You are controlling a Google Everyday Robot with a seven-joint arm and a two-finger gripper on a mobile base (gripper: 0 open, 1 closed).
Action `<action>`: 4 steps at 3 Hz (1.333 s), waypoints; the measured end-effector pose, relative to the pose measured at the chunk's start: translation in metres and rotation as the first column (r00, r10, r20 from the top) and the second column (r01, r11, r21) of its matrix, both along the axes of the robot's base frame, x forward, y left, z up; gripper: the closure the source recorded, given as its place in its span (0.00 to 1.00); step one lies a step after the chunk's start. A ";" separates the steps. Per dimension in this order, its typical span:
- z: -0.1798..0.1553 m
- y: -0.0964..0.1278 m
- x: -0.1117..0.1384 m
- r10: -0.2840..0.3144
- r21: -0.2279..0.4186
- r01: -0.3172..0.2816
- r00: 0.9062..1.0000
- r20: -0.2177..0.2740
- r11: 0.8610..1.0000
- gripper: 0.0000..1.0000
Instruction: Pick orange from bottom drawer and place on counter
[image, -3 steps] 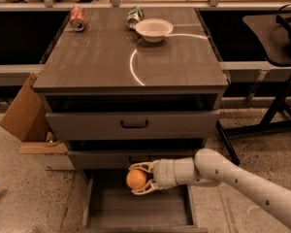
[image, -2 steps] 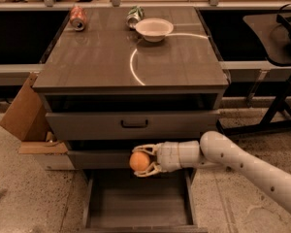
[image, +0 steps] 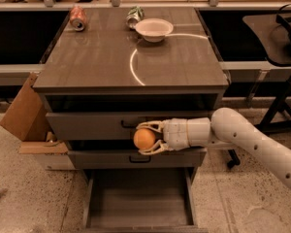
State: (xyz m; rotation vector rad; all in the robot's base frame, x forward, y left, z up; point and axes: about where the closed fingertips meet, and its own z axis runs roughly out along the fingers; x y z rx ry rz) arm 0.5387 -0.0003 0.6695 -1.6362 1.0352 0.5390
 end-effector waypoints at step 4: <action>0.144 -0.015 -0.004 0.011 0.083 -0.028 0.979 0.202 0.996 1.00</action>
Offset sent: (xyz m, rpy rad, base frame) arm 0.0031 0.0005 0.0418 0.0049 -0.0516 0.0232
